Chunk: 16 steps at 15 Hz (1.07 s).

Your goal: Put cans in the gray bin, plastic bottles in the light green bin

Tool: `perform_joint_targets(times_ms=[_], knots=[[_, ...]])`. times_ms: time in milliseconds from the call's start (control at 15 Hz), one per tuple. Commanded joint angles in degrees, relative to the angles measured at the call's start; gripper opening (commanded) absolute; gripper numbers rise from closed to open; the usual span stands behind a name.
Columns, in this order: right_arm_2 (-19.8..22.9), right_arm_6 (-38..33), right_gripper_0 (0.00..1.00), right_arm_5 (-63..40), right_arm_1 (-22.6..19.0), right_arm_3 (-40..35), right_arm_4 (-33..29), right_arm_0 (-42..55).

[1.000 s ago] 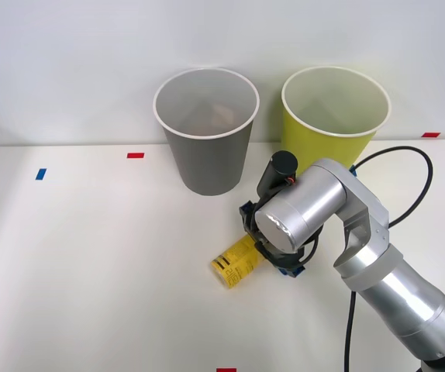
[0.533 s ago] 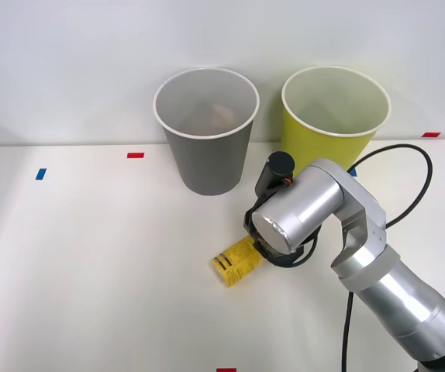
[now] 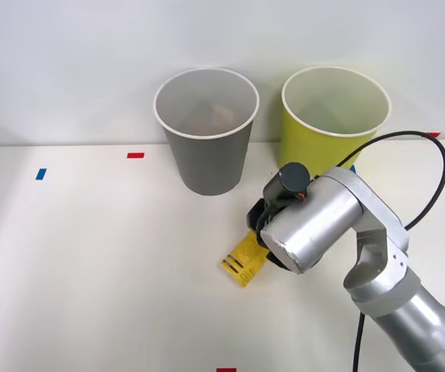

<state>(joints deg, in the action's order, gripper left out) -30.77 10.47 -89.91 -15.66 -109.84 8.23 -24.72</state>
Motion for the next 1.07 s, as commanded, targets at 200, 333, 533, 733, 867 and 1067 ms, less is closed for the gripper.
perform_joint_targets(times_ms=[200, 333, 533, 733, 867, 1067], knots=[[-0.1, 19.1, 0.0, 0.1, -2.6, -16.2, -9.7, 7.6], [-0.1, 26.0, 0.0, 0.1, -3.4, -21.6, -13.3, 10.2], [-0.1, 33.9, 0.0, 5.4, -4.1, -27.4, -18.4, 14.0], [0.0, 36.7, 0.0, 14.9, -4.7, -29.3, -22.7, 16.4], [0.5, 36.7, 0.0, 19.5, -4.6, -30.0, -24.6, 16.5], [4.3, 36.7, 0.0, 30.7, -4.4, -30.0, -25.0, 16.4]])
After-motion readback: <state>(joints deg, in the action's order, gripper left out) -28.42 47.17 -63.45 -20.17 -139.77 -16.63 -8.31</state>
